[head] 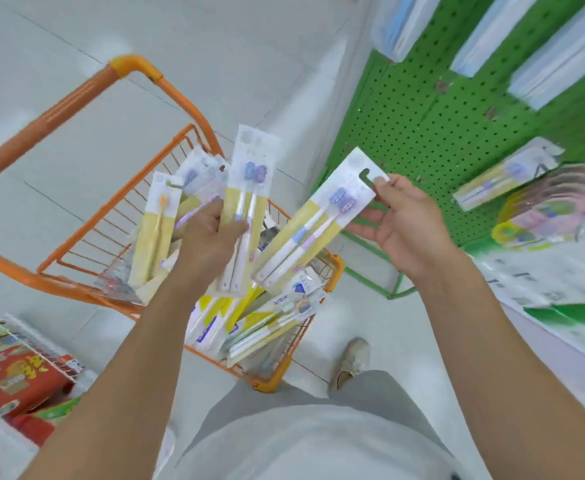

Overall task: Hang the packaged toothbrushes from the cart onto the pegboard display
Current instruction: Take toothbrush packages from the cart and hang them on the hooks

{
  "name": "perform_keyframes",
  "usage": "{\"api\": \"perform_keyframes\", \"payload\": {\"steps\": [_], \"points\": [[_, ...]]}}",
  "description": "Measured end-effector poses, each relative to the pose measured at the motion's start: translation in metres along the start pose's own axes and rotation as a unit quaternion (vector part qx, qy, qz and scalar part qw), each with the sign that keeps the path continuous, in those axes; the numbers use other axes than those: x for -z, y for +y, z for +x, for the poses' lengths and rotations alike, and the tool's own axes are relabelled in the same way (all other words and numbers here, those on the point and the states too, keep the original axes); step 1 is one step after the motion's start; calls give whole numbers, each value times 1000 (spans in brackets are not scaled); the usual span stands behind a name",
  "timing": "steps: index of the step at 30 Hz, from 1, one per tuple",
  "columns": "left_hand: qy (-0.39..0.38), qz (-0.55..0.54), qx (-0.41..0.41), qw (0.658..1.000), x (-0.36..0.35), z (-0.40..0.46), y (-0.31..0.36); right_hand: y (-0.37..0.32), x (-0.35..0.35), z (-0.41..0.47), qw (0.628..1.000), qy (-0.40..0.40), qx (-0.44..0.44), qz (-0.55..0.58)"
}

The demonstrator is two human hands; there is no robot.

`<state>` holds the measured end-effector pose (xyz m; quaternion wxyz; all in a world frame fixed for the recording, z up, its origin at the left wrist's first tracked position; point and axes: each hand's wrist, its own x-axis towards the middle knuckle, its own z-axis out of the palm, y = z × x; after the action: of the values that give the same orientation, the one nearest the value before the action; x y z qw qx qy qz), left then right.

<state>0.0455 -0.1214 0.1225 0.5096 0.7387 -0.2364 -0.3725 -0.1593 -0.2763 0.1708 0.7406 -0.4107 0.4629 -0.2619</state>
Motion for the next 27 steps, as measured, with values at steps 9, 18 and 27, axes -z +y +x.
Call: {"api": "perform_keyframes", "payload": {"steps": [9,18,27], "points": [[-195,-57,68,977,-197,-27,42,-34,148,4,997,70,-15,9],[-180,-37,108,977,-354,-47,67,-43,285,8,991,131,-18,22],[-123,26,93,988,-386,-34,67,-30,326,6,995,84,13,-45]]}}
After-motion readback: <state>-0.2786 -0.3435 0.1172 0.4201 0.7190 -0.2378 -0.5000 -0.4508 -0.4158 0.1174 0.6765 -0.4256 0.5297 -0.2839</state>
